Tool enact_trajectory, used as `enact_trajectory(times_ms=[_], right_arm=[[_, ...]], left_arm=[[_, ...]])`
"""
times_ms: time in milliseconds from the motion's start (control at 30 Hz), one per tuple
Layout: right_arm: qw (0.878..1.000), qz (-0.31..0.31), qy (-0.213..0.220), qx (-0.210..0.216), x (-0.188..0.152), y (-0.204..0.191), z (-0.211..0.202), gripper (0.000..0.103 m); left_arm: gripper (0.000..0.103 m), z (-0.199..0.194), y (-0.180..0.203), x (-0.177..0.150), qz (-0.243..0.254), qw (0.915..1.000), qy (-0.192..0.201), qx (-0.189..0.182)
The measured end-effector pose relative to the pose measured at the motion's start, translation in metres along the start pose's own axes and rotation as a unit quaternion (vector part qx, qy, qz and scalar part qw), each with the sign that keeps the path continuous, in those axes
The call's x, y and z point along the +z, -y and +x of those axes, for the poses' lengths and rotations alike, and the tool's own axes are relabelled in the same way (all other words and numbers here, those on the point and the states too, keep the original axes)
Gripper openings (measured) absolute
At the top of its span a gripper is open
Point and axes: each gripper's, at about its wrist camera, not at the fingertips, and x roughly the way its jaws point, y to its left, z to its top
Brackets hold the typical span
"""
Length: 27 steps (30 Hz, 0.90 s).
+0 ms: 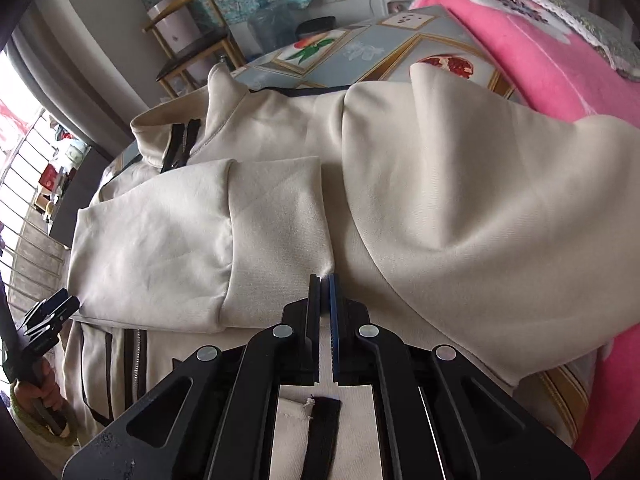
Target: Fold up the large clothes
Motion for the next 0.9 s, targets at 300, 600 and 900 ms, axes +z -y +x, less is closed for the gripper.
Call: enact_trajectory(times_ms=[300, 600, 900], right_arm=[[0.996, -0.079, 0.034, -0.008, 0.016, -0.045, -0.013, 0.042], [0.996, -0.084, 0.013, -0.014, 0.005, -0.031, -0.012, 0.06], [0.965, 0.205, 0.146, -0.076, -0.005, 0.197, -0.146, 0.072]], left_arm=[[0.067, -0.012, 0.001, 0.034, -0.019, 0.9992, 0.031, -0.015], [0.07, 0.041, 0.013, 0.018, -0.019, 0.9994, -0.027, 0.002], [0.077, 0.042, 0.017, 0.014, -0.017, 0.9996, -0.016, 0.012]])
